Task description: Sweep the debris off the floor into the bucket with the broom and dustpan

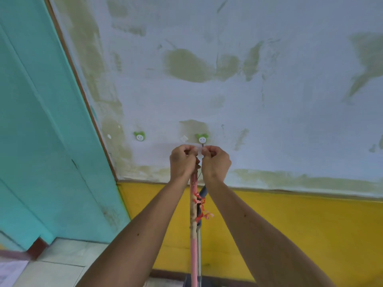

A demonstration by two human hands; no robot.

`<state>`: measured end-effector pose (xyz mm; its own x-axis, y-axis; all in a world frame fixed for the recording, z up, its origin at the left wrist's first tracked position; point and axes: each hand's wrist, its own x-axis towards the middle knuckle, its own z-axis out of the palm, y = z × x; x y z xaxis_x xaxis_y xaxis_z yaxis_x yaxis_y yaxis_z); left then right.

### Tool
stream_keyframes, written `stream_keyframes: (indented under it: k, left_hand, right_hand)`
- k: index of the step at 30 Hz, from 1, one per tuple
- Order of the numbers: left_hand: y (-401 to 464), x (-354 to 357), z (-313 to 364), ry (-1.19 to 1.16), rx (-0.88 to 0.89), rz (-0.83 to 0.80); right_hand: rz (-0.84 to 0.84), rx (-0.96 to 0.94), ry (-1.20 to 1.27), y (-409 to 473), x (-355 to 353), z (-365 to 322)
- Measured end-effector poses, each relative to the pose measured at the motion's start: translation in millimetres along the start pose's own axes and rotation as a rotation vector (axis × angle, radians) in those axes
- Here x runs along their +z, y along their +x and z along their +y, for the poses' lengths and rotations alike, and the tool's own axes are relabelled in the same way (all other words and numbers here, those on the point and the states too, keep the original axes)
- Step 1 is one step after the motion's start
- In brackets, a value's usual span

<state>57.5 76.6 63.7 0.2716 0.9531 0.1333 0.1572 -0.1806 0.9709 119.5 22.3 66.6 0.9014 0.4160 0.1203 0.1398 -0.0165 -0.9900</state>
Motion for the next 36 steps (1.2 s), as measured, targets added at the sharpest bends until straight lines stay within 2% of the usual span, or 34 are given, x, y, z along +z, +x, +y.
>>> stream_keyframes:
  k: [5, 11, 19, 27, 32, 34, 36]
  left_hand:
    - [2, 7, 8, 0.030, 0.015, 0.000]
    - [-3, 18, 1, -0.013, -0.016, 0.074]
    - [-6, 17, -16, 0.013, 0.013, 0.076]
    - [-7, 14, -17, 0.158, 0.206, 0.072]
    - [-16, 10, -9, 0.174, 0.284, 0.119]
    - [-16, 3, -1, 0.176, 0.263, 0.093]
    - [-21, -4, 6, 0.226, 0.203, -0.017]
  right_hand:
    - [0.109, 0.036, 0.092, 1, 8, 1]
    - [0.149, 0.070, 0.077, 3, 7, 7]
    - [0.098, 0.057, 0.065, -1, 11, 20]
    - [-0.110, 0.000, -0.054, 12, -14, 11]
    - [-0.146, -0.027, -0.071, 13, -33, -9]
    - [-0.140, -0.025, -0.048, 10, -43, -18]
    - [-0.113, -0.014, 0.010, 3, -54, -30]
